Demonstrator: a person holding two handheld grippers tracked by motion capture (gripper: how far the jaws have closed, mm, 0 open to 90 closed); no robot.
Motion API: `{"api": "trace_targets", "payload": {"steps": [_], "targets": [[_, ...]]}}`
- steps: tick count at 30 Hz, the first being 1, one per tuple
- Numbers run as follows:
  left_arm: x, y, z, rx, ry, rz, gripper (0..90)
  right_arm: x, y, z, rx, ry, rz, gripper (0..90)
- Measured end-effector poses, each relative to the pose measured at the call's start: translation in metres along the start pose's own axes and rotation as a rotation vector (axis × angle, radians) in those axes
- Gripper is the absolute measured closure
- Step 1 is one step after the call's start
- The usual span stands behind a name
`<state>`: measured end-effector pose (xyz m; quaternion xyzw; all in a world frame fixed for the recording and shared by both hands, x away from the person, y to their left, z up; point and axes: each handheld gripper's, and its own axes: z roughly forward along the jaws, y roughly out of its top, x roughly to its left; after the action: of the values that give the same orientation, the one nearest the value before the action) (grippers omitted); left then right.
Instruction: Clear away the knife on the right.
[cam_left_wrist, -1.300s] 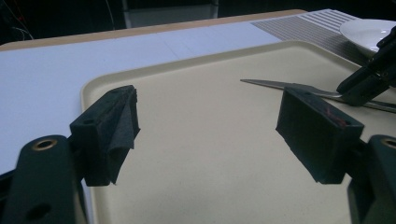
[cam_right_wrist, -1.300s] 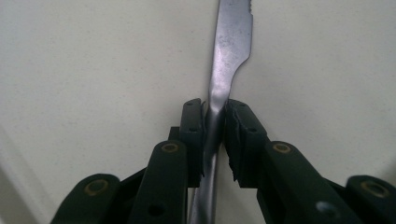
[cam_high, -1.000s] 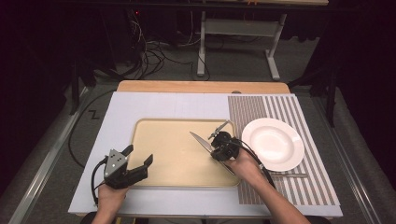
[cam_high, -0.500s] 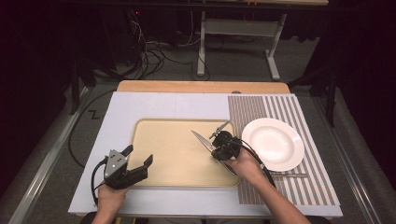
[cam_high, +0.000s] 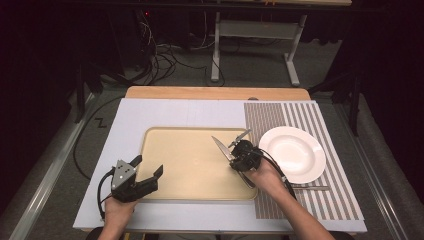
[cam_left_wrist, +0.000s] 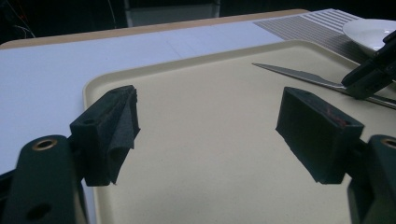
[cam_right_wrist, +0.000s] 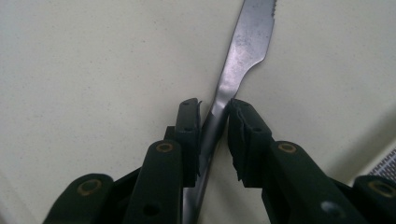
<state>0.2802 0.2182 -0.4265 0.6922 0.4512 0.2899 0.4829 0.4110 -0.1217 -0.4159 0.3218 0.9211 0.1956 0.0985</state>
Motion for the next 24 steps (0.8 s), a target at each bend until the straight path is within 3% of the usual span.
{"api": "trace_targets", "payload": {"steps": [10, 24], "targets": [[0.000, 0.000, 0.000, 0.000, 0.007, -0.004, 22.0, -0.009, -0.006, -0.003, 0.002, -0.011, 0.040, 71.8], [0.001, -0.001, -0.001, -0.001, 0.008, -0.007, 22.1, -0.013, -0.009, -0.004, -0.002, -0.013, 0.048, 70.4]]}}
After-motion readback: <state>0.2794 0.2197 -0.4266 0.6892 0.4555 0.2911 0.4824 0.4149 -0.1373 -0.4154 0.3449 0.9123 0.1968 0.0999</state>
